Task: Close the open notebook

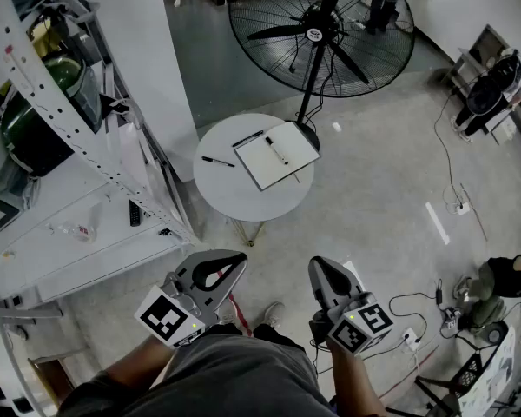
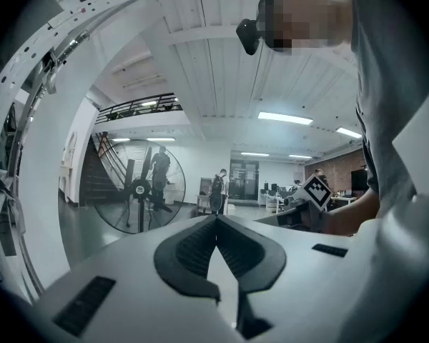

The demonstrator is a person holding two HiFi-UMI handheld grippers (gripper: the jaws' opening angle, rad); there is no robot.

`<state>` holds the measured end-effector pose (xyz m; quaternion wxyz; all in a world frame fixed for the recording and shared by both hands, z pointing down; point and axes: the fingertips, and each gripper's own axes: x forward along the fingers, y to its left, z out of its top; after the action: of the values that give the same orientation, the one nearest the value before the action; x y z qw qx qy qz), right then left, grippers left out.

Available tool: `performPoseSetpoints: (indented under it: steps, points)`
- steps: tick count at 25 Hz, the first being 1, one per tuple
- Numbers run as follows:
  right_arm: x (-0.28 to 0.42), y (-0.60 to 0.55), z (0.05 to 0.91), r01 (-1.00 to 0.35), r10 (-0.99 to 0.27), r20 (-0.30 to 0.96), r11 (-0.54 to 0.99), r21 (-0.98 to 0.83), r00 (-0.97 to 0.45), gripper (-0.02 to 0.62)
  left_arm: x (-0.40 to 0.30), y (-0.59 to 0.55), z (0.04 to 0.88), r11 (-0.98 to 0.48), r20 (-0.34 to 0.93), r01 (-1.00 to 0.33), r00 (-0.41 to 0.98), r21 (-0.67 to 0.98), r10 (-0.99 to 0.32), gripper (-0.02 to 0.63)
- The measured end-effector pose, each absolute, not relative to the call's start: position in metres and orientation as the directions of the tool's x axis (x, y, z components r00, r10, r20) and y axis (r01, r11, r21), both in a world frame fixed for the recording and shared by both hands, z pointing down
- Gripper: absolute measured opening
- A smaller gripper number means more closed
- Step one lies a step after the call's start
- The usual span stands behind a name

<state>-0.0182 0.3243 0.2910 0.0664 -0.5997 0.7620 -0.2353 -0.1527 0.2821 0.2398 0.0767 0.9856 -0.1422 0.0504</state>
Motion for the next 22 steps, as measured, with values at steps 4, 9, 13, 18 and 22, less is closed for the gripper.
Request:
performPoseSetpoints:
  steps: [4,9,13,18,22]
  points:
    - [-0.011,0.323,0.292,-0.881,-0.948,0.178,0.161,-0.444,-0.263,0.02,-0.147,0.281,0.24,-0.951,0.102,-0.285,0.956,0.118,-0.274,0.015]
    - [0.0,0.325,0.297,-0.872,-0.95,0.181,0.145,-0.467,-0.255,0.02,-0.136,0.282,0.24,-0.953,0.088,-0.286,0.957,0.103,-0.277,0.015]
    - [0.011,0.328,0.298,-0.871,-0.947,0.177,0.161,-0.465,-0.269,0.02,-0.124,0.285,0.235,-0.953,0.064,-0.293,0.955,0.076,-0.289,0.015]
    - [0.024,0.333,0.297,-0.869,-0.941,0.169,0.187,-0.458,-0.292,0.02,-0.111,0.292,0.233,-0.948,0.052,-0.313,0.949,0.062,-0.311,0.015]
    - [0.036,0.339,0.295,-0.867,-0.936,0.163,0.211,-0.452,-0.313,0.02,-0.1,0.3,0.232,-0.942,0.052,-0.332,0.943,0.058,-0.329,0.015]
